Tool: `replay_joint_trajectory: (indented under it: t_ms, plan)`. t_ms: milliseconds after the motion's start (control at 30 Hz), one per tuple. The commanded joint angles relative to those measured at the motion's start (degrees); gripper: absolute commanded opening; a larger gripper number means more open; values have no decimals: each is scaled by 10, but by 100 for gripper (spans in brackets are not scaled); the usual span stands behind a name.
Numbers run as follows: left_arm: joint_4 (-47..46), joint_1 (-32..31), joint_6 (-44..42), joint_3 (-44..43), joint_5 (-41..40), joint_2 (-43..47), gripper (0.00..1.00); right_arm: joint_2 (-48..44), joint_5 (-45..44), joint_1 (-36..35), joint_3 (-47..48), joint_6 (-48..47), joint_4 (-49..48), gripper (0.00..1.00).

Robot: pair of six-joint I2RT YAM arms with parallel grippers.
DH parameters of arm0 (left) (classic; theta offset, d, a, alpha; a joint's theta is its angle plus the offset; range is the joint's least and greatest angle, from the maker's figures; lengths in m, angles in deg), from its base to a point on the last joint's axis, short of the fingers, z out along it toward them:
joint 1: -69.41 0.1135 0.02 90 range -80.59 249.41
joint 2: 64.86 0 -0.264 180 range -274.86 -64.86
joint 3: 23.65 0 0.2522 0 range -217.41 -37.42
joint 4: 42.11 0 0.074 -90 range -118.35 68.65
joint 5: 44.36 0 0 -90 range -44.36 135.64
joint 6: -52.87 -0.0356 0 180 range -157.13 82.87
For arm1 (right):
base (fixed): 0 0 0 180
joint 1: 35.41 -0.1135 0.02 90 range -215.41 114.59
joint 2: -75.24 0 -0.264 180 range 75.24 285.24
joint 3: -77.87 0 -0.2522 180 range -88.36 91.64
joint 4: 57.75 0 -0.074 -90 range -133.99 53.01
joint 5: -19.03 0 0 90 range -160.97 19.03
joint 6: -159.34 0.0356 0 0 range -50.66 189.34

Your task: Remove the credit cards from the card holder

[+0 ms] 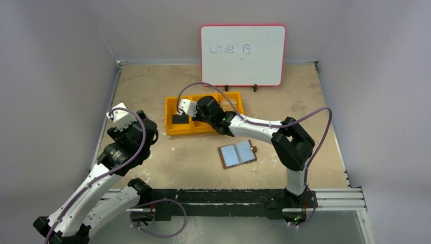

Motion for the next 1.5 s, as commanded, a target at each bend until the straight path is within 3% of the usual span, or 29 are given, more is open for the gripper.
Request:
replay_joint_trajectory:
  t_ms: [0,567,967,1467]
  plan:
    - [0,2,8,0,-10,-4,81,13,-39,-1,42,-12,-10,0]
    - [-3,3,4,2,-2,-6,81,71,-91,12,69,-61,-42,0]
    - [-1,2,4,-1,-7,-16,80,112,-56,24,95,-79,-44,2]
    - [0,2,4,-2,-9,-19,80,114,-47,24,104,-81,-53,16]
